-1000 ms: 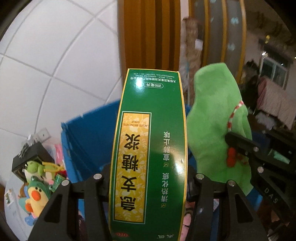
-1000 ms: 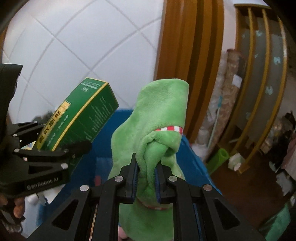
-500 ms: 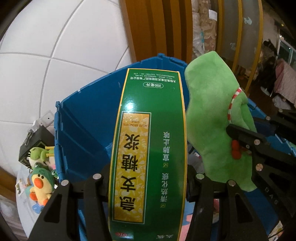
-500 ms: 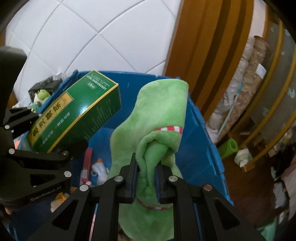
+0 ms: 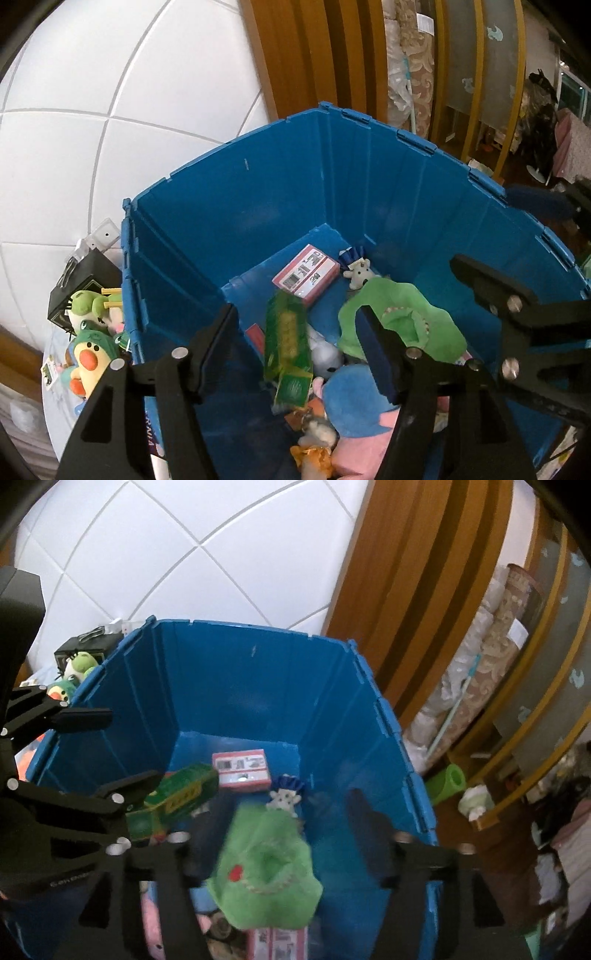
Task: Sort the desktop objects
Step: 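Carry the medicine box and frog plush over the blue bin and release both, then return both grippers from the blue bin to the pile, then grasp the toothpaste tube with the left gripper while the right gripper grasps the wipes packet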
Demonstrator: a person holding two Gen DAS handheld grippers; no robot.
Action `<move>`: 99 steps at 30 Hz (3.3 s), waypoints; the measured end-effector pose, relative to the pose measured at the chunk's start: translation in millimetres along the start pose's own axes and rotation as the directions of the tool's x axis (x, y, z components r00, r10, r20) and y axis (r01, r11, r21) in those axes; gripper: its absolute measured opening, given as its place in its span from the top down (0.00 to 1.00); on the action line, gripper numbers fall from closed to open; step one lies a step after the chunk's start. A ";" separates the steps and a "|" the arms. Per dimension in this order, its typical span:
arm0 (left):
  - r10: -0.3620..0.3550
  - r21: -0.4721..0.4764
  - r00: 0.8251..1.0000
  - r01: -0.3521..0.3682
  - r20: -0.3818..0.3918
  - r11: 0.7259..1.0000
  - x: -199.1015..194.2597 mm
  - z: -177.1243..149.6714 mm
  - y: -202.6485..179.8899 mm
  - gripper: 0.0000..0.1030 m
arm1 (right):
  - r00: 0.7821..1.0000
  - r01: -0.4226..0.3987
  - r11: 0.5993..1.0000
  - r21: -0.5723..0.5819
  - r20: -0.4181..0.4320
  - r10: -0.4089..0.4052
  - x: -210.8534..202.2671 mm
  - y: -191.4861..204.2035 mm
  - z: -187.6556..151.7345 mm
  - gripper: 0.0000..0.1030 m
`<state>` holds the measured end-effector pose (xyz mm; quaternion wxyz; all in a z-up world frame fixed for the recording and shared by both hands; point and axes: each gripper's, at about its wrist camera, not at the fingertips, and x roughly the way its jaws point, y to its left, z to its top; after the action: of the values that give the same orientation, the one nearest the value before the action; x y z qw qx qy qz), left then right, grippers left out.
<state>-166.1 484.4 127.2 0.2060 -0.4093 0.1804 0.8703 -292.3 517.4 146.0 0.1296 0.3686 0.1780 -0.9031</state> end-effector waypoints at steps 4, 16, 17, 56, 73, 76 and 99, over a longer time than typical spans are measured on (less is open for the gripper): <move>0.002 -0.003 1.000 -0.002 0.024 1.000 -8.7 -7.3 8.6 0.37 | 1.000 0.016 1.000 0.002 0.023 -0.016 -12.1 0.7 -0.8 0.02; -0.038 -0.069 0.980 0.053 0.197 0.996 -75.5 -53.2 47.9 0.34 | 0.992 -0.012 1.000 -0.015 0.128 0.014 -80.6 38.0 -12.7 0.00; -0.041 -0.075 0.977 0.057 0.207 0.996 -79.0 -56.5 51.2 0.34 | 0.989 -0.020 1.000 -0.013 0.144 0.022 -87.8 43.6 -14.3 0.00; 0.186 -0.442 0.967 -0.245 -0.172 0.863 30.7 -450.3 469.2 0.34 | 0.922 -0.385 0.901 0.200 0.034 0.386 26.6 355.6 -66.9 0.00; 0.047 -0.429 0.977 -0.133 -0.206 0.893 116.6 -493.3 500.7 0.60 | 0.894 -0.321 0.885 0.337 -0.200 0.400 141.7 413.8 -132.5 0.00; 0.035 -0.432 0.979 -0.121 -0.202 0.894 118.8 -490.0 499.3 0.73 | 0.885 -0.316 0.895 0.314 -0.244 0.397 156.7 430.7 -133.8 0.00; 0.005 -0.461 0.995 -0.051 -0.101 0.886 46.5 -479.4 439.7 0.82 | 0.839 -0.399 0.887 0.235 -0.296 0.456 131.0 453.2 -135.4 0.50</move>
<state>-109.8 -110.9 -133.1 0.0811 -0.4855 -0.0166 0.8703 -133.9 151.0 -139.7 0.2645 0.5598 0.0360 -0.7844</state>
